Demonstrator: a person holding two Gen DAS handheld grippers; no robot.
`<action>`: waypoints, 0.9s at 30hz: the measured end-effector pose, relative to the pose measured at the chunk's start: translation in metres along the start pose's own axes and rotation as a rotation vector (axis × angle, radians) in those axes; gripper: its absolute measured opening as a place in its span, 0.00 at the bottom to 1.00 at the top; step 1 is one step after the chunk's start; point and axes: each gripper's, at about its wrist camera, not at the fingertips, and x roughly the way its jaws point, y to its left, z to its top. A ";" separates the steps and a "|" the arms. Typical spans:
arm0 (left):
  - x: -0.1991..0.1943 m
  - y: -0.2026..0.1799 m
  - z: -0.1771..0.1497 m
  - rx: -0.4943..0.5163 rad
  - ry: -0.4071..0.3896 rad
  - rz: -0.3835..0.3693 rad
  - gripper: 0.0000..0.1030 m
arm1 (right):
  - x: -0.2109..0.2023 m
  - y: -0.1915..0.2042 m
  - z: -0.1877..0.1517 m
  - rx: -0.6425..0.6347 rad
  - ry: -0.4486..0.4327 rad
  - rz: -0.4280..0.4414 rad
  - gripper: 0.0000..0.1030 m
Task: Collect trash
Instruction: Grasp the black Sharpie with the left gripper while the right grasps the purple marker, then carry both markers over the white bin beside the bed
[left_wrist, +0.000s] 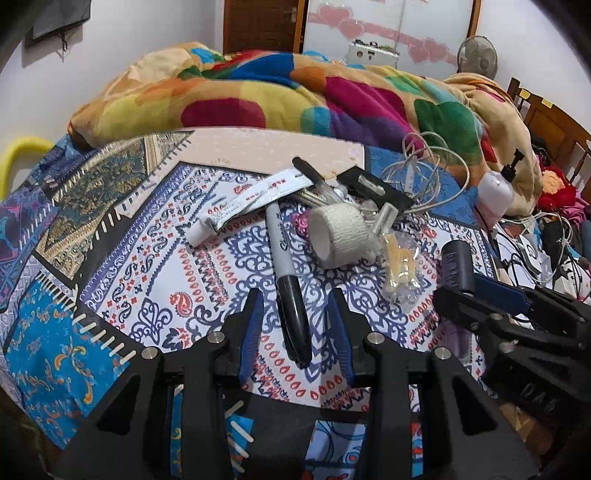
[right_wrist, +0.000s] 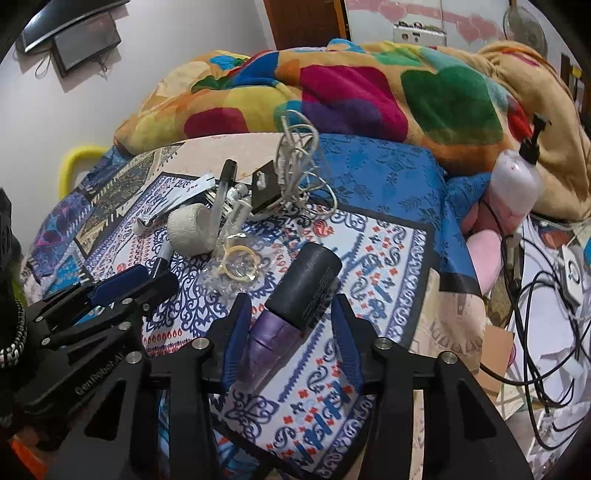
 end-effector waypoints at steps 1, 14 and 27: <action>0.000 -0.001 -0.001 0.016 -0.005 0.015 0.28 | 0.000 0.002 -0.001 -0.014 -0.007 -0.019 0.39; -0.024 0.009 -0.025 0.040 0.048 -0.050 0.11 | -0.012 -0.016 -0.008 0.016 0.008 -0.003 0.23; -0.101 -0.001 -0.025 0.037 -0.015 -0.074 0.11 | -0.083 0.002 -0.004 -0.023 -0.086 0.018 0.23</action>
